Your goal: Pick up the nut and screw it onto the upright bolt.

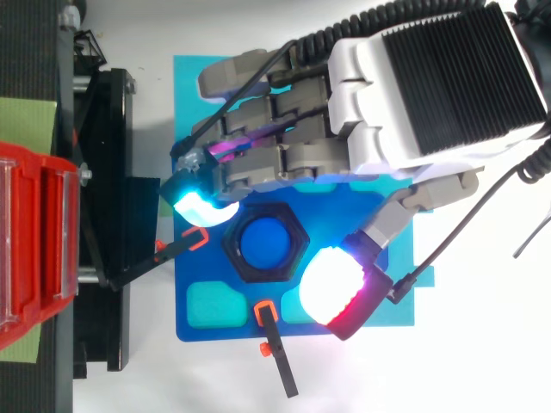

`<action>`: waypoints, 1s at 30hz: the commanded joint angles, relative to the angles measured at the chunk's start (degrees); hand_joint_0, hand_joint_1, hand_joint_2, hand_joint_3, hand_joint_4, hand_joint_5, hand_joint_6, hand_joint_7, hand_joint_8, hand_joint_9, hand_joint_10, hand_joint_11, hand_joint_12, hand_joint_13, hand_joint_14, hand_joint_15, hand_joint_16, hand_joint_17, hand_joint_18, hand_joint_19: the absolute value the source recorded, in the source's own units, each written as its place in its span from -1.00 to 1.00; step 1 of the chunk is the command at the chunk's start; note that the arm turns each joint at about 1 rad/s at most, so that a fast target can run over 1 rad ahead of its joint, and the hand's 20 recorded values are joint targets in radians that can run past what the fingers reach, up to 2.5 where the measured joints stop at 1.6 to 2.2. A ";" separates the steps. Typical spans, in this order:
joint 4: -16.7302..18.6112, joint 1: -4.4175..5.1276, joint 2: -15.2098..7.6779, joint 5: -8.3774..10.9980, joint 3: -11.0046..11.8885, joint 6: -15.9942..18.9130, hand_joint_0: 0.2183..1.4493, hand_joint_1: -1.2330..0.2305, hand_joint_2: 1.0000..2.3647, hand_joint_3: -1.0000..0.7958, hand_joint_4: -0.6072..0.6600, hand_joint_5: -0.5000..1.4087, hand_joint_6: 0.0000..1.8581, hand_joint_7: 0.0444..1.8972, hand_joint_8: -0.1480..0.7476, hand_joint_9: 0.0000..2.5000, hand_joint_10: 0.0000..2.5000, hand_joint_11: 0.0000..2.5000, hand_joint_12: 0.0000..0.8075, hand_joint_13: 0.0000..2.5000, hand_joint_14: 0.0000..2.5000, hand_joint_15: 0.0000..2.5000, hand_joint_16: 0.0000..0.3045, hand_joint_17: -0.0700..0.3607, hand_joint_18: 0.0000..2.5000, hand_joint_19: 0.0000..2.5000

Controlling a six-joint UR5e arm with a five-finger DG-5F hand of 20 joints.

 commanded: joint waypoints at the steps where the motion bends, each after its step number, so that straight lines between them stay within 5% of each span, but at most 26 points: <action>1: -0.92 0.25 0.00 0.00 -0.01 -0.38 -0.53 0.45 -1.00 -0.44 0.24 -0.57 -0.46 -0.25 -0.26 -0.42 -1.00 -1.00 -0.47 -0.59 -1.00 -1.00 -0.86 -0.45 -0.83 -1.00; 6: -1.10 0.25 0.00 0.00 -0.01 -0.30 -0.52 0.45 -1.00 -0.44 0.26 -0.56 -0.46 -0.17 -0.23 -0.41 -1.00 -1.00 -0.47 -0.58 -1.00 -1.00 -0.86 -0.46 -0.83 -1.00; 22: -1.36 -0.80 0.00 -0.35 -0.01 -0.38 -0.48 0.38 -1.00 -0.44 0.20 -0.47 -0.46 0.53 -0.15 -0.21 -1.00 -1.00 -0.55 -0.43 -1.00 -1.00 -0.91 -0.53 -0.70 -1.00; 30: -1.54 -1.86 0.08 -1.49 -0.01 -0.38 -0.45 0.34 -1.00 -0.44 0.14 -0.44 -0.43 0.57 -0.15 -0.05 -1.00 -1.00 -0.62 -0.33 -1.00 -1.00 -0.94 -0.58 -0.62 -1.00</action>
